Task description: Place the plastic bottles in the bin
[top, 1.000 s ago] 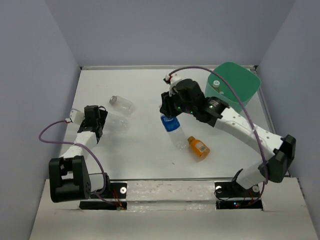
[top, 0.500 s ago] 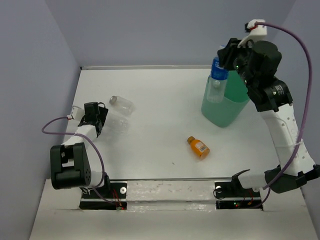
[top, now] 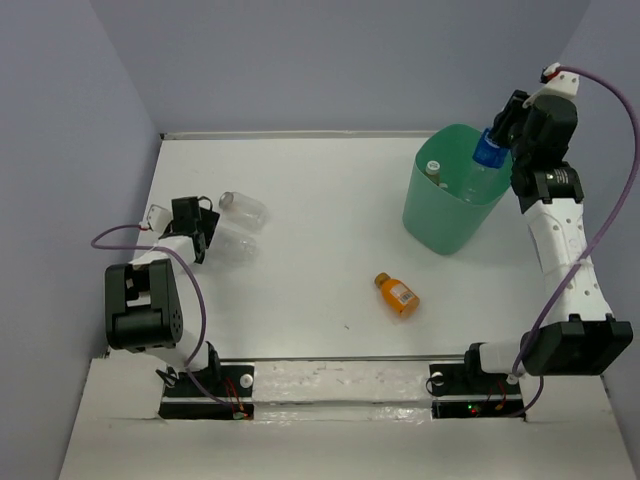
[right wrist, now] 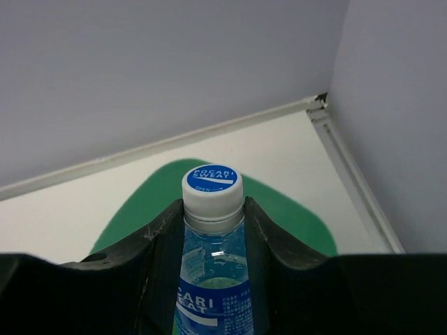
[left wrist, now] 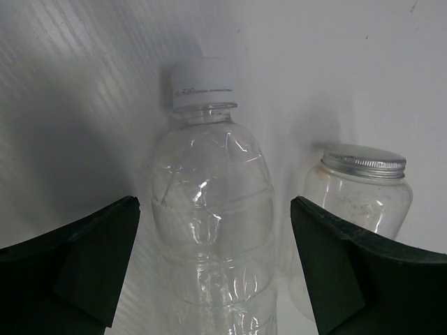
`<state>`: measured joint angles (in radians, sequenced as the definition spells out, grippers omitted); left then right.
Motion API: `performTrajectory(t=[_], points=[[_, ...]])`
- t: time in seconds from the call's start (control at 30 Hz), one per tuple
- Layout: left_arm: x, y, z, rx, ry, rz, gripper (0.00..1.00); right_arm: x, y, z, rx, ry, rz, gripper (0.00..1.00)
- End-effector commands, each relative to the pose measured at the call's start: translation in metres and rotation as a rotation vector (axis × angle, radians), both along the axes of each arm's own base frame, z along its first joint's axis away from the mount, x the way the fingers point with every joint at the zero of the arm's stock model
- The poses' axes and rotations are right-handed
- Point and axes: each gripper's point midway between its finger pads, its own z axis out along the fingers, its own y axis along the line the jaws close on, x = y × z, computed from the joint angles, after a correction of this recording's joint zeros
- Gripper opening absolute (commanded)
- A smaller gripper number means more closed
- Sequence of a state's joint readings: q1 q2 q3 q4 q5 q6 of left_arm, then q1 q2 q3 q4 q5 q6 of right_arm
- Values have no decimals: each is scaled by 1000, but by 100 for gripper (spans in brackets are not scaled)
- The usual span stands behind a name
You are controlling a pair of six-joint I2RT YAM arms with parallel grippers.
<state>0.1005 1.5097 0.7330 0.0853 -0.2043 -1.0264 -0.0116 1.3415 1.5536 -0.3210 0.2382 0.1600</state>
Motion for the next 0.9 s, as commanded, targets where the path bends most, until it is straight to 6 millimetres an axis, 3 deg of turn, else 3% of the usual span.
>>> performTrajectory(t=[0.0, 0.1, 0.2, 0.27, 0.37, 0.4, 0.43, 0.5, 0.53, 0.57, 0.6, 0.63, 0.67, 0.7, 0.77, 0.87], points=[[15, 2, 4, -2, -17, -12, 99, 0, 20, 22, 42, -129, 96, 62], [17, 1, -3, -11, -6, -17, 99, -6, 25, 17, 47, -97, 126, 81], [19, 1, -6, -10, -5, -16, 99, -20, 44, 23, 65, -105, 229, 84], [20, 1, -8, -9, -5, -15, 99, -29, 78, 27, 89, -108, 387, 85], [16, 3, -12, -6, 1, 1, 95, -43, 148, 24, 87, -90, 634, 85], [15, 4, -12, -3, -2, 6, 93, -40, 168, 15, 81, -61, 699, 85], [12, 4, -15, -1, 4, 10, 91, -46, 203, 9, 70, -41, 796, 85], [11, 4, -17, -2, 3, 13, 86, -49, 240, 1, 67, -4, 919, 85], [7, 3, -21, -6, 13, 14, 84, -49, 273, -21, 58, 54, 1002, 85], [5, 4, -22, -4, 16, 18, 81, -49, 289, -28, 52, 75, 1044, 85], [1, 5, -24, -1, 19, 24, 75, -49, 319, -42, 29, 109, 1104, 86], [1, 5, -24, 2, 19, 27, 72, -50, 319, -44, 29, 119, 1105, 86], [-3, 6, -25, 9, 19, 29, 68, -49, 346, -58, -5, 154, 1161, 86], [-7, 8, -26, 21, 23, 33, 57, -47, 358, -53, -36, 136, 1186, 86], [-10, 11, -20, 37, 13, 39, 49, -34, 381, -84, -53, 208, 1199, 86], [-19, 13, -13, 55, 7, 49, 41, -28, 407, -106, -32, 263, 1232, 86]])
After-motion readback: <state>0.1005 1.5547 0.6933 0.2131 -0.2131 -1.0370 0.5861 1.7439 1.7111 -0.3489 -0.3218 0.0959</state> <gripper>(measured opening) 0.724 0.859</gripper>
